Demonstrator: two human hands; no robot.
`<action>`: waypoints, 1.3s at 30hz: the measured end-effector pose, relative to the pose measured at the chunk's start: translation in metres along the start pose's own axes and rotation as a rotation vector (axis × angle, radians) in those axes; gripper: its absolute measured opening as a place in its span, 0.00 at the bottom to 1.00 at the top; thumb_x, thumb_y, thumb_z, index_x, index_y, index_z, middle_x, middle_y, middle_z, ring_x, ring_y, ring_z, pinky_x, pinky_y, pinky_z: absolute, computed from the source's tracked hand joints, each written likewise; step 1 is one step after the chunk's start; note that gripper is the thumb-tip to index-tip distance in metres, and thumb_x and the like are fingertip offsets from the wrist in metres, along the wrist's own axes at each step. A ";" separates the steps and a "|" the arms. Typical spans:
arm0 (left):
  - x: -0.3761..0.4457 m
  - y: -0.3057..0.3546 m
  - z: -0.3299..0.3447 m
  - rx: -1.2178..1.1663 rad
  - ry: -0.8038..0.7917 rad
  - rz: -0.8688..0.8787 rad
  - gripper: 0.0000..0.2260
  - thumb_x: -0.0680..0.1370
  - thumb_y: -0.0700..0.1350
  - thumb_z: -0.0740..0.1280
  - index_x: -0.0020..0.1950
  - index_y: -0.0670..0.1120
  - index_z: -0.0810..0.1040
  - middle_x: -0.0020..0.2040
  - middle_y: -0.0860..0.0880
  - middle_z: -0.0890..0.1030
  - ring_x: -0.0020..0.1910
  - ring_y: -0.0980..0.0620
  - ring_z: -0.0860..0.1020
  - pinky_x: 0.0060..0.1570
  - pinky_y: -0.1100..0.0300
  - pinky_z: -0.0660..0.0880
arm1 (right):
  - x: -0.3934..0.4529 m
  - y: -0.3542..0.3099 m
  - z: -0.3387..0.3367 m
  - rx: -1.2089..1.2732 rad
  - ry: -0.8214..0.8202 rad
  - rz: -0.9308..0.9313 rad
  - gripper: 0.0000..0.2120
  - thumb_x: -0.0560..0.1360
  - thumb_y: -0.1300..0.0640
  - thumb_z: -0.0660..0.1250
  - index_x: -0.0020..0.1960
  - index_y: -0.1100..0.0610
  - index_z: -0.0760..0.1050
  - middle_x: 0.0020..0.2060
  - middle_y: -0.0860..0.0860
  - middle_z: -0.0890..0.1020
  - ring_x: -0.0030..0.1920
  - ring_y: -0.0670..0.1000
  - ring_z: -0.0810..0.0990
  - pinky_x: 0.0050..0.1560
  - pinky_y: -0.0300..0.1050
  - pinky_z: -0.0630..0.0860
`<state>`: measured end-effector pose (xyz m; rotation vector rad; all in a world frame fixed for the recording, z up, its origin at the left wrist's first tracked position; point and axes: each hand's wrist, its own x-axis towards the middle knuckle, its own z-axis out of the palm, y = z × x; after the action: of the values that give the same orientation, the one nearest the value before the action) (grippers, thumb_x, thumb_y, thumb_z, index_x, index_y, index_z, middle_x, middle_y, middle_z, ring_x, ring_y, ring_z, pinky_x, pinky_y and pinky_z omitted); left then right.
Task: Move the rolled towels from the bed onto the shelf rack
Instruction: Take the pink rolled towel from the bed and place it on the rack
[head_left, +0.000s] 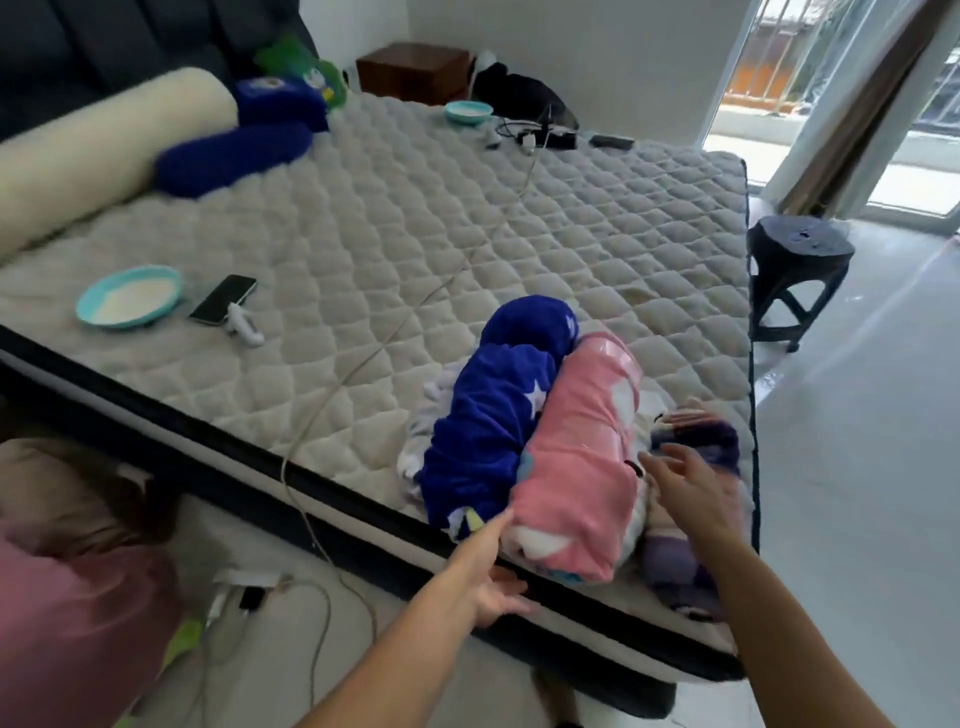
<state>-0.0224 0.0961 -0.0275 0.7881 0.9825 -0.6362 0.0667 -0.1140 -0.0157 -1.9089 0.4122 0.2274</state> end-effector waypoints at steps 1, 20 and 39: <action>0.005 0.005 0.002 -0.009 0.007 -0.009 0.33 0.75 0.56 0.69 0.76 0.44 0.63 0.75 0.37 0.63 0.75 0.36 0.61 0.67 0.34 0.63 | 0.023 -0.010 0.002 0.000 -0.004 -0.007 0.25 0.73 0.50 0.69 0.66 0.59 0.69 0.57 0.57 0.78 0.52 0.53 0.77 0.55 0.52 0.75; 0.061 0.007 0.049 -0.252 0.271 0.126 0.35 0.63 0.52 0.79 0.67 0.45 0.71 0.52 0.38 0.85 0.50 0.38 0.84 0.50 0.37 0.80 | 0.185 -0.056 0.028 -0.082 -0.268 0.197 0.44 0.66 0.37 0.71 0.73 0.60 0.60 0.68 0.60 0.70 0.64 0.62 0.72 0.56 0.54 0.72; -0.073 -0.037 -0.006 -0.349 0.273 0.427 0.15 0.76 0.51 0.70 0.57 0.43 0.82 0.56 0.42 0.84 0.56 0.44 0.81 0.56 0.52 0.78 | 0.001 -0.171 0.047 0.238 -0.302 -0.364 0.24 0.65 0.45 0.75 0.53 0.54 0.69 0.50 0.50 0.75 0.45 0.49 0.74 0.40 0.41 0.70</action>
<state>-0.0846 0.0884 0.0256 0.7510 1.0910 0.0160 0.1352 -0.0150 0.1139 -1.6465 -0.1088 0.2094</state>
